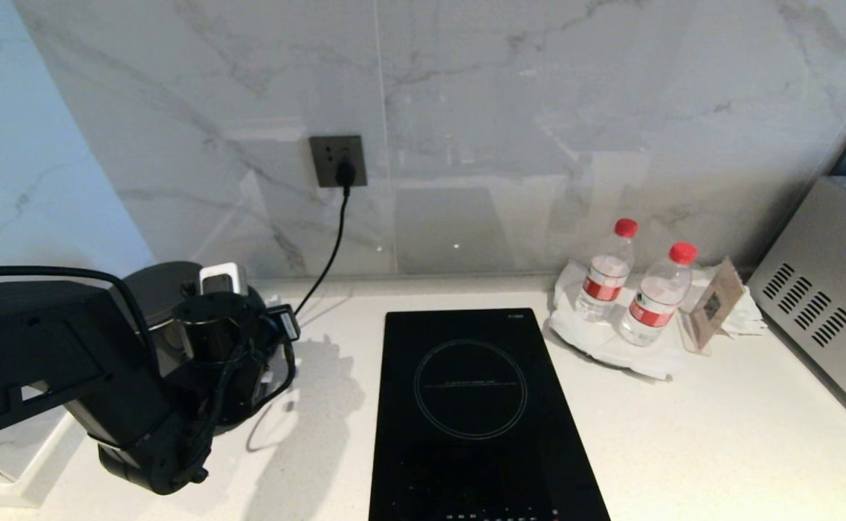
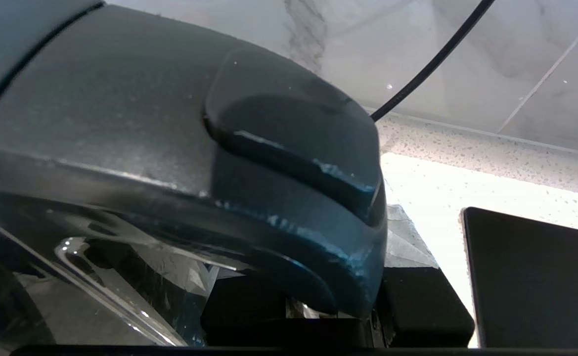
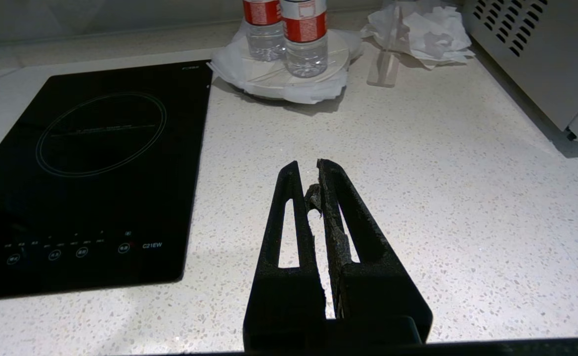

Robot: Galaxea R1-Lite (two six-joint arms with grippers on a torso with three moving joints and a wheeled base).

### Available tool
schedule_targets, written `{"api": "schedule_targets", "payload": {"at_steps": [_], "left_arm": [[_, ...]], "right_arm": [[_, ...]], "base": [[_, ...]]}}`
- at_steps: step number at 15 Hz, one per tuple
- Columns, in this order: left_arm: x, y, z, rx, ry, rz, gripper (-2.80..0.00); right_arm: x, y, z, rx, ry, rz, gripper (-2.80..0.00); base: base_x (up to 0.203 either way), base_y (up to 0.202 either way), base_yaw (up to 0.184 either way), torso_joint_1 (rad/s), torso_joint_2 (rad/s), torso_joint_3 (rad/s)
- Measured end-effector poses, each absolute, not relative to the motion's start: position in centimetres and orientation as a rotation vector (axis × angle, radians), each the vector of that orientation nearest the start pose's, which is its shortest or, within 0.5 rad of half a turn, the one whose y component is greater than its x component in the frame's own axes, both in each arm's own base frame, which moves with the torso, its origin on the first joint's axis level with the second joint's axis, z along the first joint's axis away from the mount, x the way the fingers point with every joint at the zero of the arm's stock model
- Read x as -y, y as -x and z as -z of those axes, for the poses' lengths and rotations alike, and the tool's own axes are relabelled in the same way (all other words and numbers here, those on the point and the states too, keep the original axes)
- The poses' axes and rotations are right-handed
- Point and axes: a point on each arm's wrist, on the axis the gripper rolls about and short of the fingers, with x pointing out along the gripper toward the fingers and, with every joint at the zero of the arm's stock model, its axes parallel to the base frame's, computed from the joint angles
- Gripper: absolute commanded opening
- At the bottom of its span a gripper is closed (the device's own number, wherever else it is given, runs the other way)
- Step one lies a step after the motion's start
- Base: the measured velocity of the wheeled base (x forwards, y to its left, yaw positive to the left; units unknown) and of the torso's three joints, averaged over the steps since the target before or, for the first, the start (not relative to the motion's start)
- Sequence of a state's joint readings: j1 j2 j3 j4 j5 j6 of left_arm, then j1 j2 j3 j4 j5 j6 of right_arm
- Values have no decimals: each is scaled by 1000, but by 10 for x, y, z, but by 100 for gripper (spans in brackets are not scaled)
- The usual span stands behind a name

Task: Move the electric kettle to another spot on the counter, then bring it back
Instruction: Pick up the kettle

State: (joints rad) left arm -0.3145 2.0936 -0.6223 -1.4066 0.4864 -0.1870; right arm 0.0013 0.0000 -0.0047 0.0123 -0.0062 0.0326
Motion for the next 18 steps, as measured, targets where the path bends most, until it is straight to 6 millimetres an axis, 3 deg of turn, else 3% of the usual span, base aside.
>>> {"api": "schedule_targets", "payload": {"at_steps": [7, 18], "left_arm": [[94, -325, -91, -53, 121, -181, -280], [93, -316, -126, 7, 109, -159, -280]], "right_arm": [[0, 23, -76, -7, -34, 5, -280], [0, 23, -76, -8, -33, 5, -280]], "base": [[0, 0, 0, 0, 0, 0], [0, 0, 0, 0, 0, 0]]}}
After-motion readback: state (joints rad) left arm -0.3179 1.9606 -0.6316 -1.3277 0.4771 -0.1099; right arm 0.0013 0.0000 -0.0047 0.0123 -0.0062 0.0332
